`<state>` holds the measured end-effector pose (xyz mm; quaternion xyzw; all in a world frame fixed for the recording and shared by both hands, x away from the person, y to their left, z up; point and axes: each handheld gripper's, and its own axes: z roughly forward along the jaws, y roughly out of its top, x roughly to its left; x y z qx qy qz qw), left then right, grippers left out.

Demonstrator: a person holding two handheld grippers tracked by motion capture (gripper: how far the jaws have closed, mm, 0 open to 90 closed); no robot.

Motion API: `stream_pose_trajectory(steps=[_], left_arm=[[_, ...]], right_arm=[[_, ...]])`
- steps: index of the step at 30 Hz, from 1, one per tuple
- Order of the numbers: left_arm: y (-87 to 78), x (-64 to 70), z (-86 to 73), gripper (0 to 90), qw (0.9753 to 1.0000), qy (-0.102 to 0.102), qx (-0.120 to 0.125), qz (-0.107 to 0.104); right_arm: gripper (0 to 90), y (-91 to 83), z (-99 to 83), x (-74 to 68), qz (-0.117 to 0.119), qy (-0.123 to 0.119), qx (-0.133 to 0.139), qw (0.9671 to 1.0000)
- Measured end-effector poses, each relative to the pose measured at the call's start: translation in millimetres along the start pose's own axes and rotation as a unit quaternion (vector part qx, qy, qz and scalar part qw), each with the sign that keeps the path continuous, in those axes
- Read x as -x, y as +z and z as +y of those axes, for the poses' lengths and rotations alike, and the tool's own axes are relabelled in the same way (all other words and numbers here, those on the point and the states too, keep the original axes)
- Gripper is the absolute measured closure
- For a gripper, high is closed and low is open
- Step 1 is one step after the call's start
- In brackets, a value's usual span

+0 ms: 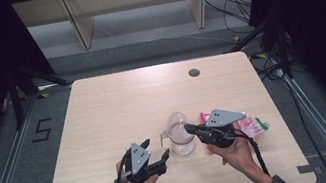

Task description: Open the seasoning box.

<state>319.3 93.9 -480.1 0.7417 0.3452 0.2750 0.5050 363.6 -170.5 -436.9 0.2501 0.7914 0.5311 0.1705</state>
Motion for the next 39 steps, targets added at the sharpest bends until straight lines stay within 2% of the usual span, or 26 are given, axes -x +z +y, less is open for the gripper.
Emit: stream_pose_trajectory(steps=[3,5,7,8,9,10,11,12,13,14,15,16,17,18,22,24,25,26,27,29,30,32,33,34,38,39], left_arm=[[-1.3,0.2,-1.3,27.6,1.0,0.007,-0.003,0.001],[-1.7,2.1,-3.6,27.4,1.0,-0.002,0.001,0.004],[-3.3,1.8,-5.0,27.2,1.0,0.008,-0.003,0.002],[-2.2,2.3,-6.2,27.2,1.0,0.002,0.002,-0.001],[-2.0,3.6,-7.1,27.2,1.0,-0.006,0.002,0.001],[-3.0,3.1,-7.4,27.2,1.0,0.001,-0.003,0.003],[-3.3,4.0,-8.3,27.1,1.0,-0.004,-0.004,0.002],[-3.8,2.1,-8.3,27.1,0.9999,0.011,-0.007,0.001],[-3.8,2.5,-8.9,27.1,1.0,0.007,-0.005,0.0],[-3.6,1.3,-9.0,27.1,0.9999,0.014,-0.001,-0.003],[-3.8,4.0,-10.2,27.0,1.0,-0.009,0.003,-0.001],[-5.2,4.7,-10.9,26.9,0.9999,-0.015,0.001,0.003],[-4.7,3.0,-11.2,26.8,1.0,-0.003,0.006,-0.002],[-6.3,3.1,-11.5,26.8,1.0,0.0,-0.001,0.002],[-6.4,4.1,-14.1,26.7,1.0,-0.005,0.001,0.004],[-6.0,6.2,-15.7,26.7,0.9999,-0.015,-0.002,0.002],[-6.3,5.0,-15.8,26.7,1.0,-0.006,-0.003,0.001],[-5.7,6.1,-16.5,26.7,0.9999,-0.015,0.003,-0.001],[-6.5,5.5,-16.6,26.7,1.0,-0.009,0.002,0.0],[-6.8,7.3,-17.7,26.7,0.9999,-0.017,0.004,0.002],[-8.9,7.9,-17.6,26.7,0.9998,-0.017,-0.004,0.004],[-9.3,5.7,-17.3,26.7,1.0,0.003,0.003,0.0],[-10.2,7.8,-18.2,26.6,0.9999,-0.011,0.002,0.003],[-11.5,6.9,-18.1,26.6,1.0,0.001,-0.003,0.004],[-11.7,12.1,-19.7,26.3,0.9998,-0.017,-0.001,0.003],[-9.8,10.1,-19.8,26.2,1.0,-0.002,0.007,0.0]], right_arm=[[89.6,1.5,2.5,-2.2,0.003,-0.003,0.002,1.0],[89.6,3.2,5.3,-4.5,0.002,-0.003,0.008,1.0],[89.5,5.6,8.3,-7.8,0.008,-0.001,0.007,0.9999],[89.5,6.7,9.4,-8.8,0.003,-0.006,0.015,0.9999],[89.4,7.7,10.8,-8.4,0.008,-0.015,0.013,0.9998],[89.5,9.2,12.0,-8.6,0.007,-0.025,0.017,0.9995],[89.4,9.8,12.7,-10.3,0.01,-0.018,0.012,0.9997],[89.3,11.4,13.5,-10.9,0.012,-0.02,0.014,0.9996],[89.3,12.4,14.2,-12.2,0.009,-0.019,0.016,0.9997],[89.2,13.3,15.0,-13.3,0.013,-0.018,0.017,0.9996],[89.2,13.1,16.2,-14.4,0.015,-0.019,0.01,0.9997],[89.0,16.9,17.9,-16.2,0.013,-0.026,0.019,0.9994],[88.9,18.3,18.8,-17.7,0.013,-0.024,0.019,0.9994],[88.9,18.3,18.8,-17.7,0.013,-0.024,0.019,0.9994],[88.8,22.8,22.5,-22.3,0.021,-0.029,0.015,0.9993],[88.8,26.2,23.8,-24.0,0.023,-0.027,0.018,0.9992],[88.7,28.0,24.4,-24.7,0.021,-0.031,0.024,0.999],[88.7,28.3,25.6,-24.0,0.024,-0.047,0.022,0.9983],[88.5,28.1,26.4,-26.2,0.029,-0.036,0.017,0.9988],[88.4,29.4,26.1,-26.2,0.026,-0.03,0.023,0.9989],[88.4,28.9,26.4,-25.0,0.034,-0.028,0.02,0.9988],[88.4,27.0,27.0,-24.5,0.029,-0.027,0.024,0.9989],[88.4,24.8,27.3,-23.8,0.026,-0.027,0.025,0.999],[88.4,22.4,27.2,-22.0,0.021,-0.032,0.027,0.9989],[88.4,5.2,18.6,-11.5,0.003,-0.013,0.017,0.9998],[88.5,0.9,14.9,-6.4,-0.006,-0.021,0.021,0.9995]])
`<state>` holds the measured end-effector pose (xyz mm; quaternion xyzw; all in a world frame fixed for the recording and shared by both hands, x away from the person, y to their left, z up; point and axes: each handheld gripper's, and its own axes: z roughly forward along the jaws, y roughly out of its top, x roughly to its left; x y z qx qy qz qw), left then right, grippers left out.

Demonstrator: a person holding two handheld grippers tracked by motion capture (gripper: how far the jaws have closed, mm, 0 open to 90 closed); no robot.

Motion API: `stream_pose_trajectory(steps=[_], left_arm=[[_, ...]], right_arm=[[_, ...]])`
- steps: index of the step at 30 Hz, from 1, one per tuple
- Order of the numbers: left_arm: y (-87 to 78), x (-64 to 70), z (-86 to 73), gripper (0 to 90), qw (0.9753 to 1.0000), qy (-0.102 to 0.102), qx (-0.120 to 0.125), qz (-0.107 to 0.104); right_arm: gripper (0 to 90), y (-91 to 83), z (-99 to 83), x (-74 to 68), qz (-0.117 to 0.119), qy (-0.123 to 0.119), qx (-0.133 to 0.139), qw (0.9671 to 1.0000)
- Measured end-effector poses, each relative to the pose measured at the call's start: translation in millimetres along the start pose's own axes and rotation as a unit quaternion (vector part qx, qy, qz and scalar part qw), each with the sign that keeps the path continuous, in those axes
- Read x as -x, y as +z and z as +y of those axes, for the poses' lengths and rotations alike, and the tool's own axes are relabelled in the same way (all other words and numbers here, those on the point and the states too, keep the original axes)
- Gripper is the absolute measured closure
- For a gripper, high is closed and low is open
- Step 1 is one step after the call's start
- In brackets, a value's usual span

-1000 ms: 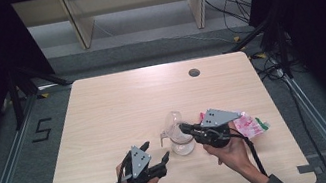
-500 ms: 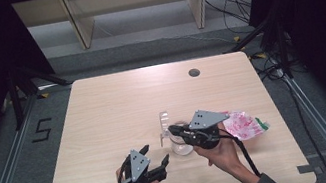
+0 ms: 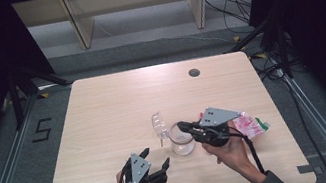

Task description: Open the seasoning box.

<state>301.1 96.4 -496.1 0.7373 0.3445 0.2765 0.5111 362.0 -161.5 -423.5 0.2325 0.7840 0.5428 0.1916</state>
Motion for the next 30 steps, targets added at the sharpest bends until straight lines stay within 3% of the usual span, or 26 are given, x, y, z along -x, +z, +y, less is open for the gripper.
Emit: stream_pose_trajectory(steps=[1,4,5,6,7,9,11,14,15,17,18,21,23,25,26,28,30], left_arm=[[-0.8,1.8,-0.5,26.1,0.9999,-0.008,-0.007,0.005],[-2.3,2.6,-0.5,25.8,0.9999,0.003,-0.012,0.002],[-1.8,2.0,-0.7,25.8,0.9999,0.006,-0.008,0.0],[-2.2,3.8,-1.3,25.8,0.9999,-0.005,-0.012,0.005],[-1.3,2.6,-1.5,25.8,0.9999,0.007,-0.011,0.004],[-0.2,5.2,-2.6,25.8,0.9999,-0.005,-0.009,0.0],[-1.0,6.6,-2.5,25.7,0.9998,-0.004,-0.018,0.003],[-0.5,9.3,-3.0,25.8,0.9998,-0.008,-0.016,0.001],[-1.0,9.0,-2.6,25.8,0.9999,-0.001,-0.016,-0.003],[-0.8,7.7,-2.5,25.8,0.9999,0.001,-0.01,-0.009],[-2.1,6.1,-2.0,25.7,0.9998,0.01,-0.015,-0.005],[-2.9,6.0,-2.6,25.7,0.9998,0.012,-0.014,-0.008],[-2.6,8.4,-3.7,25.8,0.9999,-0.01,-0.013,-0.004],[-1.9,9.2,-4.2,25.8,0.9999,-0.011,-0.012,-0.006],[-1.1,7.6,-3.6,25.8,0.9998,0.008,-0.011,-0.011],[-0.1,7.0,-3.3,25.7,0.9997,0.015,-0.016,-0.01],[0.9,8.6,-3.5,25.6,0.9997,0.006,-0.02,-0.008]], right_arm=[[88.4,-5.4,-4.1,4.0,-0.003,0.006,-0.005,1.0],[89.7,-20.8,-17.3,11.8,-0.019,0.032,-0.02,0.9991],[89.9,-25.1,-21.7,16.8,-0.029,0.019,-0.016,0.9993],[90.0,-29.9,-26.1,18.6,-0.036,0.025,-0.021,0.9988],[90.0,-36.8,-34.7,20.4,-0.036,0.036,-0.041,0.9978],[90.0,-38.1,-39.5,21.9,-0.046,0.035,-0.036,0.9977],[90.0,-40.6,-46.5,23.9,-0.053,0.035,-0.051,0.9967],[90.0,-36.3,-54.9,25.8,-0.059,0.032,-0.068,0.9954],[90.0,-31.5,-60.2,26.2,-0.045,0.027,-0.083,0.9952],[90.0,-28.9,-62.7,24.6,-0.044,0.031,-0.092,0.9943],[90.0,-24.3,-65.5,24.2,-0.043,0.018,-0.112,0.9926],[90.0,-19.4,-70.7,24.0,-0.052,0.007,-0.126,0.9906],[90.0,-18.1,-73.2,23.1,-0.051,0.012,-0.137,0.9891],[90.0,-15.8,-77.7,23.8,-0.051,0.012,-0.147,0.9877],[90.0,-14.6,-79.3,24.2,-0.05,0.012,-0.15,0.9873],[90.0,-12.9,-80.3,23.6,-0.047,0.012,-0.15,0.9875],[90.0,-12.0,-80.4,21.2,-0.047,0.005,-0.159,0.9861]])
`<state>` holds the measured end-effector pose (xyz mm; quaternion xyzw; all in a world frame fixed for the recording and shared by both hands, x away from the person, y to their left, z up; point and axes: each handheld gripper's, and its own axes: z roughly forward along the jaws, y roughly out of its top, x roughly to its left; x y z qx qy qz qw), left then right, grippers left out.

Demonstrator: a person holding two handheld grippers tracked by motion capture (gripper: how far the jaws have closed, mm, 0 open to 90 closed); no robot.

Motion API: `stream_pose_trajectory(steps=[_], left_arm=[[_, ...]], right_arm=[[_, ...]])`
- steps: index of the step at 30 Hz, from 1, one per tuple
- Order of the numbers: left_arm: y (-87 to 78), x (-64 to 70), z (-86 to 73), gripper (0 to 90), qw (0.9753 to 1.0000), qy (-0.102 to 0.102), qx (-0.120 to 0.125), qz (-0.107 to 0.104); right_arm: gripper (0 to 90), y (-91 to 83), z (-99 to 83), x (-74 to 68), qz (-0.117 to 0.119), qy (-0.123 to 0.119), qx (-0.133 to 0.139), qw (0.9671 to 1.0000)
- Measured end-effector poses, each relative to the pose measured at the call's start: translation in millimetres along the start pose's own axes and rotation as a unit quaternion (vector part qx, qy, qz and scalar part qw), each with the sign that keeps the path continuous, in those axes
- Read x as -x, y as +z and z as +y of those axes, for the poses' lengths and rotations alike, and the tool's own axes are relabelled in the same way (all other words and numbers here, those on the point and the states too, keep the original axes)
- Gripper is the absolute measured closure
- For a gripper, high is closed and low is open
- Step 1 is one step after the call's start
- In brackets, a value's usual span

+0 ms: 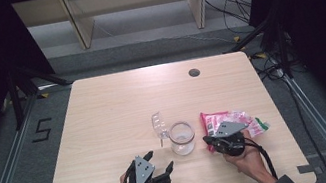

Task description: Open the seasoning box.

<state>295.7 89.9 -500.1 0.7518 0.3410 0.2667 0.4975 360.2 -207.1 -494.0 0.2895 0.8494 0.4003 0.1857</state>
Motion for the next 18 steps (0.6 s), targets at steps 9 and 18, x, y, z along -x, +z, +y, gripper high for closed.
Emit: stream_pose_trajectory(steps=[9,18], left_arm=[[-0.6,3.3,-1.2,25.4,0.9997,-0.023,0.001,-0.006],[-0.7,1.3,-2.3,25.3,0.9999,-0.015,0.002,-0.002]], right_arm=[[90.0,-7.3,-1.8,-1.0,-0.025,-0.021,-0.015,0.9994],[90.0,-14.6,-5.9,-1.4,-0.041,-0.033,-0.031,0.9982]])
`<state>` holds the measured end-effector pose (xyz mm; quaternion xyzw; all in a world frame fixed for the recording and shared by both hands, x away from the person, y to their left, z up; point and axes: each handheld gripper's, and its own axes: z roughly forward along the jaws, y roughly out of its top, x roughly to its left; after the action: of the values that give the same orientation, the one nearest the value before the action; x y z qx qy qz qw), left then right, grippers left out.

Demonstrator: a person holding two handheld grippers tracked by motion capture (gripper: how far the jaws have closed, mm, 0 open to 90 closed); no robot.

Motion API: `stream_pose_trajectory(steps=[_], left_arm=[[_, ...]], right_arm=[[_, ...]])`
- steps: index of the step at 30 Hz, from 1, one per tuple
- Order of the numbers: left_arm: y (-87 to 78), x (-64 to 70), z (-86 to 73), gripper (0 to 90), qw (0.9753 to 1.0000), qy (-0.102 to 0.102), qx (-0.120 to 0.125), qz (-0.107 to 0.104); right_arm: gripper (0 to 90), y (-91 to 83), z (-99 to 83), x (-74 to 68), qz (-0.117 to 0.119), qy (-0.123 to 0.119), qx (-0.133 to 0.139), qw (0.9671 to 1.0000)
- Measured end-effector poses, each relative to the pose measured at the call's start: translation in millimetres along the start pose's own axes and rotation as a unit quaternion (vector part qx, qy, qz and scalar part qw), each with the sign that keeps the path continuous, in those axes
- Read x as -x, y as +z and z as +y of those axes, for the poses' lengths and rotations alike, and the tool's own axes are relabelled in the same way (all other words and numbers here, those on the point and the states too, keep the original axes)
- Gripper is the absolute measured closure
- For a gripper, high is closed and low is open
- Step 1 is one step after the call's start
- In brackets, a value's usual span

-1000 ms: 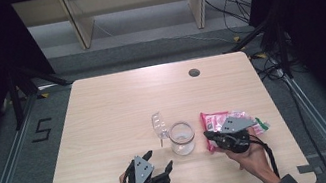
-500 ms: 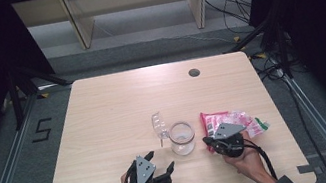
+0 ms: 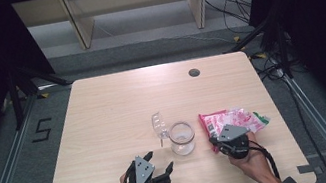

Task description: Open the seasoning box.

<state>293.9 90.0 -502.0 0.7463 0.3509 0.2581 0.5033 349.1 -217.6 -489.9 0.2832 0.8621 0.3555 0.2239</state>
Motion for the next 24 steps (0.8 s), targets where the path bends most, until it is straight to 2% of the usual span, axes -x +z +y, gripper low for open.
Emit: stream_pose_trajectory(steps=[2,3,4,5,6,7,8,9,10,11,12,13,14,15,17,18,19,20,21,22,23,24], left_arm=[[-0.6,0.1,-0.5,25.3,1.0,-0.001,-0.001,-0.001],[-1.2,-2.0,0.3,25.3,0.9999,0.01,-0.005,0.003],[-0.5,-1.1,-0.1,25.3,1.0,-0.001,-0.003,0.005],[0.4,-0.7,-0.7,25.3,1.0,-0.007,0.001,0.006],[0.5,-0.9,-0.9,25.3,1.0,0.0,0.0,0.006],[-0.5,-1.6,-0.8,25.3,0.9999,0.01,-0.007,0.003],[0.1,0.5,-1.4,25.3,1.0,-0.004,-0.004,0.004],[0.1,-2.6,0.0,25.3,0.9998,0.02,-0.005,0.003],[0.9,-2.7,0.2,25.3,0.9998,0.018,0.0,0.003],[0.2,-2.2,0.2,25.3,0.9998,0.017,-0.006,0.004],[1.2,-0.9,-0.8,25.3,0.9999,0.01,-0.003,-0.001],[0.9,-1.0,-0.9,25.3,0.9999,0.013,-0.007,-0.001],[1.2,1.4,-1.7,25.3,0.9999,-0.008,-0.007,0.001],[1.0,-0.8,-0.6,25.3,0.9999,0.007,-0.007,0.004],[1.2,0.0,-0.8,25.3,1.0,0.003,-0.006,0.005],[1.5,-0.4,-1.0,25.3,0.9999,0.01,-0.007,0.003],[1.3,0.5,-1.7,25.3,0.9999,0.005,-0.01,0.004],[1.3,-1.0,-1.2,25.3,0.9998,0.014,-0.011,0.004],[1.3,0.2,-1.4,25.3,0.9999,0.002,-0.008,0.006],[1.4,-0.9,-1.1,25.3,0.9999,0.008,-0.006,0.004],[1.1,-0.6,-1.7,25.3,0.9999,0.006,-0.007,0.005],[1.6,-1.0,-2.1,25.3,0.9999,0.009,-0.005,0.005]], right_arm=[[90.0,-3.3,-3.1,2.3,-0.004,-0.002,-0.003,1.0],[90.0,-5.4,-5.0,3.4,-0.005,0.003,-0.003,1.0],[90.0,-6.9,-7.1,5.7,-0.005,-0.001,-0.002,1.0],[90.0,-9.3,-9.0,7.1,-0.007,0.008,-0.004,0.9999],[90.0,-10.5,-10.9,9.9,-0.007,0.004,-0.001,1.0],[90.0,-12.3,-13.1,11.7,-0.009,0.014,-0.001,0.9999],[90.0,-14.1,-14.9,13.2,-0.009,0.023,-0.003,0.9997],[90.0,-15.7,-16.8,16.0,-0.011,0.019,-0.003,0.9998],[90.0,-17.7,-18.4,16.8,-0.016,0.027,-0.007,0.9995],[90.0,-19.3,-20.3,18.7,-0.019,0.027,-0.008,0.9994],[90.0,-20.5,-22.8,22.0,-0.02,0.02,-0.007,0.9996],[90.0,-21.9,-24.8,23.7,-0.024,0.033,-0.007,0.9992],[90.0,-23.3,-27.2,26.3,-0.024,0.037,-0.007,0.999],[90.0,-25.0,-28.8,28.1,-0.027,0.048,-0.01,0.9985],[90.0,-26.7,-32.1,34.0,-0.03,0.043,-0.01,0.9986],[90.0,-27.5,-33.3,35.7,-0.034,0.054,-0.01,0.9979],[90.0,-28.2,-34.8,38.7,-0.037,0.054,-0.008,0.9978],[90.0,-29.3,-35.9,40.2,-0.036,0.066,-0.009,0.9971],[89.9,-32.6,-38.7,44.3,-0.028,0.088,0.002,0.9957],[89.9,-32.6,-38.7,44.3,-0.028,0.088,0.002,0.9957],[88.9,-34.7,-39.9,46.3,-0.015,0.107,0.011,0.994],[85.9,-37.7,-41.1,49.5,-0.022,0.116,0.026,0.9927]])
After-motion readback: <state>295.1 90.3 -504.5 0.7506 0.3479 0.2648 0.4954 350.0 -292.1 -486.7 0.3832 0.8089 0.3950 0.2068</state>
